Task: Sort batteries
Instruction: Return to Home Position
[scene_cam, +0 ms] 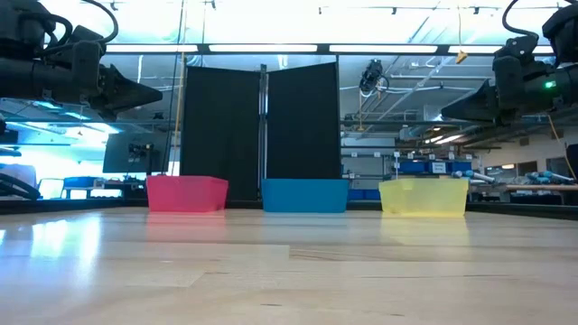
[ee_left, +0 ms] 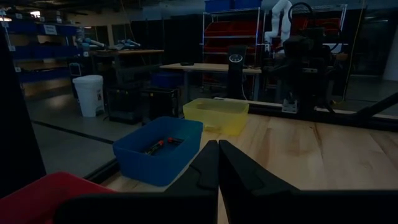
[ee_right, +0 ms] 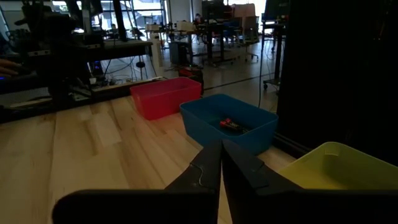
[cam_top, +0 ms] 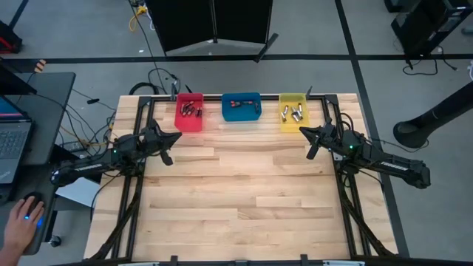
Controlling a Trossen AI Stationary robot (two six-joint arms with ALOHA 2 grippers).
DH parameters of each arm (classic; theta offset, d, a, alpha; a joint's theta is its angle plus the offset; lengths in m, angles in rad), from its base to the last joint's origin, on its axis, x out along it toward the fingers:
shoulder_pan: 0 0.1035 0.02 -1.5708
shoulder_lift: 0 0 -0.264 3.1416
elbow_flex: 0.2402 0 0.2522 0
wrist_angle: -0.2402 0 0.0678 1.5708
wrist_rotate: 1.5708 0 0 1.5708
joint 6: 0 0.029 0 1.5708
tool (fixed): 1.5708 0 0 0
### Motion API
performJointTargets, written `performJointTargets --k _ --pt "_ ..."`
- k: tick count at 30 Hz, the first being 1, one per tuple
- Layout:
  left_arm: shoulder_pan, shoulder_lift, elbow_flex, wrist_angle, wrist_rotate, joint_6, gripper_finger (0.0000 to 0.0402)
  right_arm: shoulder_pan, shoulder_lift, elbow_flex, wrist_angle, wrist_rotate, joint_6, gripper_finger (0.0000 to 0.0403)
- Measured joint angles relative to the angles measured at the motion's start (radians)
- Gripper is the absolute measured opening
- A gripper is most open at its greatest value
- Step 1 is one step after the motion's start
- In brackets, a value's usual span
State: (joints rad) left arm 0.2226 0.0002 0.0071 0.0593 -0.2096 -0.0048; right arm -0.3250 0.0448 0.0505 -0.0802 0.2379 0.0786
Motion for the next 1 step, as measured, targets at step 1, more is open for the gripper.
performJointTargets --k 1 --pt "0.0 0.0 0.0 0.0 0.0 0.0 0.0013 0.0 0.0 0.0 0.0 0.0 0.0 0.0025"
